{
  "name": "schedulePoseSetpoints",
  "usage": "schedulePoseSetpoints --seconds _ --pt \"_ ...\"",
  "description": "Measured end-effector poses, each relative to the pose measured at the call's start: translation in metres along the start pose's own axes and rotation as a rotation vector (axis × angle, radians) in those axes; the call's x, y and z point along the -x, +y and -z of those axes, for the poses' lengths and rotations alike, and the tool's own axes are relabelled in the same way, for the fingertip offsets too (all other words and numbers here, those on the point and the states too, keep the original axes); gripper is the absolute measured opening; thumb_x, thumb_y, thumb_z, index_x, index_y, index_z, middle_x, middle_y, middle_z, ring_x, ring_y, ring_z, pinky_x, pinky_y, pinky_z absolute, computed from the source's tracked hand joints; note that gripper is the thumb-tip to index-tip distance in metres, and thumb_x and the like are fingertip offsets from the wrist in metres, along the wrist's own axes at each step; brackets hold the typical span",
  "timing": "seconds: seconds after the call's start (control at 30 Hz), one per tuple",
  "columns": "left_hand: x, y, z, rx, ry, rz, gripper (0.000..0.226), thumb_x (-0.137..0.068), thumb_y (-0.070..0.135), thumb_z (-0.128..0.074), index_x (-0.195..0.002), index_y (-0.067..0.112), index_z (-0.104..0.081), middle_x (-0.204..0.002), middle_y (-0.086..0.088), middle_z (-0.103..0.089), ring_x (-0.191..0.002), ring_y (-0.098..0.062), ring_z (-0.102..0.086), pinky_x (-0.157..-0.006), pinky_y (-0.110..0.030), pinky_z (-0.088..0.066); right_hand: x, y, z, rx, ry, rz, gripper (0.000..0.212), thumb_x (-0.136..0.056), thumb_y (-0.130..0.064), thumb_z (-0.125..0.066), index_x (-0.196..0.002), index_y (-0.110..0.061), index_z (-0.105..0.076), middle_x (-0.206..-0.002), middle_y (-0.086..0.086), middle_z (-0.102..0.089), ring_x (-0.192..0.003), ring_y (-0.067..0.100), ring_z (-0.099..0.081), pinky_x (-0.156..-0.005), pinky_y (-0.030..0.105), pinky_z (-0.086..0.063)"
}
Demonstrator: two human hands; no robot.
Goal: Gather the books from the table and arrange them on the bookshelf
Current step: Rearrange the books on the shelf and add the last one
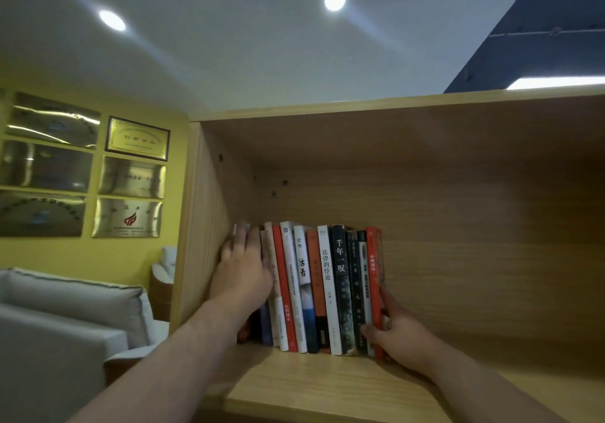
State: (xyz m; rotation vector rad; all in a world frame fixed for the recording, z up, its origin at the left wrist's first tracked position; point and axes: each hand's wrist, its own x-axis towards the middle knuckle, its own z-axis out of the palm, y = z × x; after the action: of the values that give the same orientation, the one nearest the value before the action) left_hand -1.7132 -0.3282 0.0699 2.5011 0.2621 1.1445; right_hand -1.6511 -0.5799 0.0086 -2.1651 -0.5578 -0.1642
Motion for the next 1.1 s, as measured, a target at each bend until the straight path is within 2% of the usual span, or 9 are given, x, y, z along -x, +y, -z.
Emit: schedulePoseSetpoints --seconds 0.1,0.2,0.37,0.43,0.6,0.73,0.83,0.97,1.1 --pt "-0.03 0.005 0.008 -0.119 -0.056 0.054 0.064 -0.104 0.033 -0.042 -0.159 0.017 -0.013 -0.167 -0.009 -0.014 -0.148 -0.033 -0.027 -0.117 -0.044 -0.031 -0.001 0.002 0.0 0.03 0.015 0.007 0.09 -0.095 -0.032 -0.063 -0.154 -0.051 0.002 -0.143 -0.008 -0.056 -0.128 0.015 -0.056 -0.111 0.046 -0.046" --pt "-0.044 0.003 0.005 -0.201 -0.072 0.043 0.052 -0.1 0.024 -0.045 -0.149 0.013 -0.031 -0.152 -0.011 -0.037 -0.133 -0.035 -0.045 -0.1 -0.045 -0.046 -0.001 0.004 0.001 0.026 0.004 0.01 0.089 -0.096 -0.032 -0.063 -0.153 -0.051 0.002 -0.143 -0.008 -0.056 -0.126 0.015 -0.058 -0.109 0.044 -0.046" --pt "-0.039 0.006 0.007 -0.347 0.124 -0.015 0.035 -0.094 0.012 -0.058 -0.128 0.009 -0.047 -0.13 -0.015 -0.045 -0.104 -0.031 -0.061 -0.075 -0.037 -0.055 -0.002 0.006 0.003 0.021 -0.008 0.023 0.091 -0.095 -0.031 -0.063 -0.154 -0.05 0.004 -0.14 -0.009 -0.057 -0.123 0.014 -0.059 -0.106 0.041 -0.05" --pt "-0.037 0.007 0.012 -0.328 0.168 0.012 0.033 -0.092 0.01 -0.062 -0.122 0.009 -0.049 -0.127 -0.016 -0.045 -0.096 -0.029 -0.064 -0.071 -0.036 -0.057 -0.002 0.006 0.003 0.009 -0.015 0.02 0.092 -0.095 -0.031 -0.063 -0.154 -0.05 0.004 -0.141 -0.008 -0.057 -0.125 0.015 -0.058 -0.108 0.043 -0.048" --pt "-0.034 0.014 0.027 -0.189 0.182 0.095 0.029 -0.091 0.01 -0.068 -0.118 0.011 -0.058 -0.122 -0.014 -0.052 -0.097 -0.029 -0.065 -0.071 -0.036 -0.055 0.001 0.004 0.004 -0.01 -0.024 0.02 0.09 -0.096 -0.028 -0.063 -0.155 -0.047 0.003 -0.142 -0.006 -0.056 -0.126 0.017 -0.058 -0.108 0.045 -0.048" --pt "-0.028 0.024 0.047 -0.179 0.25 0.063 0.017 -0.092 0.01 -0.066 -0.108 0.01 -0.059 -0.112 -0.013 -0.057 -0.092 -0.029 -0.062 -0.063 -0.034 -0.048 0.003 0.002 0.005 -0.005 -0.026 0.018 0.089 -0.096 -0.028 -0.063 -0.155 -0.047 0.002 -0.142 -0.005 -0.057 -0.126 0.016 -0.058 -0.109 0.043 -0.046" --pt "-0.019 0.029 0.066 -0.188 0.315 0.016 0.012 -0.092 0.009 -0.065 -0.103 0.01 -0.06 -0.101 -0.008 -0.054 -0.083 -0.025 -0.053 -0.064 -0.033 -0.044 0.004 0.0 0.006 0.008 -0.031 0.021 0.087 -0.097 -0.029 -0.062 -0.156 -0.044 0.001 -0.142 -0.004 -0.057 -0.127 0.017 -0.057 -0.108 0.04 -0.045" --pt "0.002 0.02 0.078 -0.16 0.331 -0.039 0.026 -0.091 0.001 -0.058 -0.116 0.007 -0.062 -0.112 -0.012 -0.057 -0.093 -0.026 -0.055 -0.072 -0.032 -0.041 0.005 0.0 0.005 0.004 -0.026 0.012 0.088 -0.097 -0.03 -0.062 -0.156 -0.044 0.001 -0.14 -0.004 -0.059 -0.124 0.017 -0.059 -0.109 0.042 -0.046" --pt "0.017 0.0 0.078 -0.248 0.449 -0.156 0.029 -0.084 -0.004 -0.059 -0.11 0.008 -0.065 -0.103 -0.009 -0.06 -0.084 -0.022 -0.047 -0.066 -0.032 -0.036 0.007 -0.002 0.004 -0.031 -0.017 0.011 0.087 -0.097 -0.026 -0.062 -0.156 -0.044 -0.001 -0.14 -0.003 -0.058 -0.123 0.019 -0.06 -0.109 0.045 -0.047"
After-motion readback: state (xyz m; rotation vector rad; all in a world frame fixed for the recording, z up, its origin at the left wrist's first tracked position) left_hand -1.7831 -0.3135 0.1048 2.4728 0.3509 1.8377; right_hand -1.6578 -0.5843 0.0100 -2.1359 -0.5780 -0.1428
